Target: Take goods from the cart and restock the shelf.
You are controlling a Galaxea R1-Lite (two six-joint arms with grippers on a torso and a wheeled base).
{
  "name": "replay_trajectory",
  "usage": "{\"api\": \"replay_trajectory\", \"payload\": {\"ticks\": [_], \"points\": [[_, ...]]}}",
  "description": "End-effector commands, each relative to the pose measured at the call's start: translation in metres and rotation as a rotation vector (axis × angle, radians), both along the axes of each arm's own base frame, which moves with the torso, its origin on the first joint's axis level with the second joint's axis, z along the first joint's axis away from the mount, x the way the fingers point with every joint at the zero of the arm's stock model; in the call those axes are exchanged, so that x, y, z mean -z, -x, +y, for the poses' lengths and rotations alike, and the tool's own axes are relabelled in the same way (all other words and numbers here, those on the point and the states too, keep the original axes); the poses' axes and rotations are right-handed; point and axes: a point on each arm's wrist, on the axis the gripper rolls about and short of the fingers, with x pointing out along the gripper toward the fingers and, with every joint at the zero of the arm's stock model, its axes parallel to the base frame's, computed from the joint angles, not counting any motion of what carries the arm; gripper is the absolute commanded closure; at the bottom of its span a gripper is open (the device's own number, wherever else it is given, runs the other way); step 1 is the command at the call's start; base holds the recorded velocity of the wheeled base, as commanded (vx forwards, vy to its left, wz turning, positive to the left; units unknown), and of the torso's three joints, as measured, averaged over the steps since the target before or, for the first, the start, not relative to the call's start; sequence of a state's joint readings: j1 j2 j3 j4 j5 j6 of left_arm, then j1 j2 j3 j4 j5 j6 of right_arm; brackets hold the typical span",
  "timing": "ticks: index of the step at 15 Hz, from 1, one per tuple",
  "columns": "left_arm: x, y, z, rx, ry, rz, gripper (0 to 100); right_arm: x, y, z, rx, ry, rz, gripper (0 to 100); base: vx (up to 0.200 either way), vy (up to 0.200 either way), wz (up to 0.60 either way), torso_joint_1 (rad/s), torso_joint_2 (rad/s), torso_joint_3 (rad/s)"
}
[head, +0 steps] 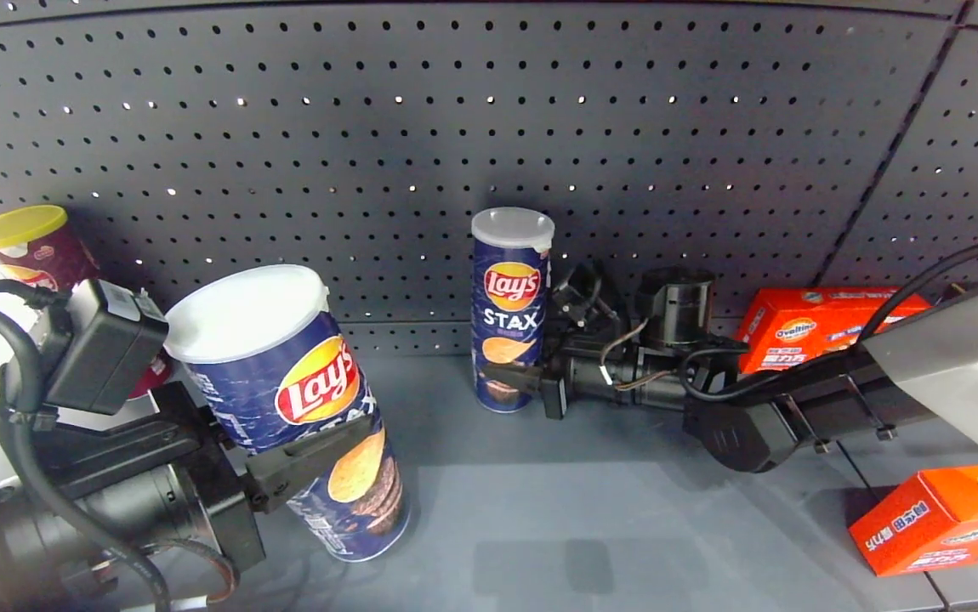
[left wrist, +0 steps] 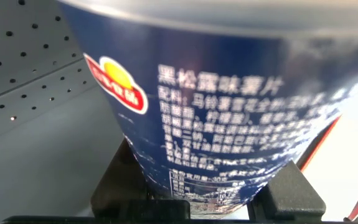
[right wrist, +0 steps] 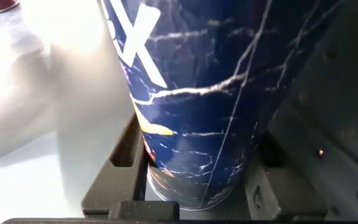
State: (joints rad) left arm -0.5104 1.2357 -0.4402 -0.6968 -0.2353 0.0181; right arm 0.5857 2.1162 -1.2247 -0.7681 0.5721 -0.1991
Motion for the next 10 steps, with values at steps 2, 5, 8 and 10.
{"api": "replay_trajectory", "payload": {"ticks": [2,5,8,10], "points": [[-0.001,0.0,0.003,-0.016,0.004,-0.007,100,-0.026,0.021,-0.013,-0.005,-0.03,-0.054,100,0.0,0.0,0.0,0.0,0.0,0.0],[-0.002,0.0,0.003,-0.016,0.007,-0.009,100,-0.034,0.044,-0.025,-0.011,-0.047,-0.079,100,0.0,0.0,0.0,0.0,0.0,0.0],[-0.003,0.0,0.003,0.01,0.009,-0.009,100,-0.032,0.072,-0.036,-0.03,-0.031,-0.057,100,0.0,0.0,0.0,0.0,0.0,0.0],[-0.003,0.0,0.003,0.015,0.009,-0.008,100,-0.028,0.098,-0.041,-0.062,-0.035,-0.061,100,0.0,0.0,0.0,0.0,0.0,0.0]]}}
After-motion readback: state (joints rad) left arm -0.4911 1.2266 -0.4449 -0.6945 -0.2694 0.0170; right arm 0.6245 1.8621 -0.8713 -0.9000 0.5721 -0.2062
